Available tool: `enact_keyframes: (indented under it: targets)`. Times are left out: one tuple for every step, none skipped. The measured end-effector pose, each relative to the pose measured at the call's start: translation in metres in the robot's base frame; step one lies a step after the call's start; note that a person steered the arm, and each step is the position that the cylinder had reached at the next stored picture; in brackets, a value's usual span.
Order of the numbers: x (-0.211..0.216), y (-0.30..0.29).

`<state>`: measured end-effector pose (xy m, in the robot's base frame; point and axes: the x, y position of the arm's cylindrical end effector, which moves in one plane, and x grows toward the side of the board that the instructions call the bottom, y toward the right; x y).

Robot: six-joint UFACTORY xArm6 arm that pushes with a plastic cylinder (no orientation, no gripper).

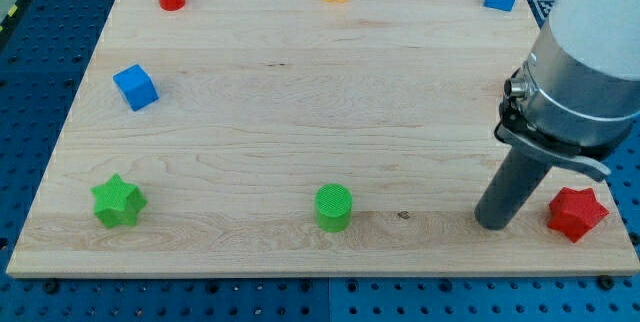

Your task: Point your arm in between the blue triangle and yellow hexagon

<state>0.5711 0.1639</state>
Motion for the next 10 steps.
enact_keyframes:
  targets:
    - [-0.012, 0.0]
    - [-0.013, -0.006]
    - [-0.032, -0.024]
    - [-0.061, -0.032]
    - [-0.069, -0.032]
    - [-0.069, -0.034]
    - [-0.082, -0.049]
    - [-0.109, -0.062]
    - [-0.138, -0.068]
    - [-0.144, -0.065]
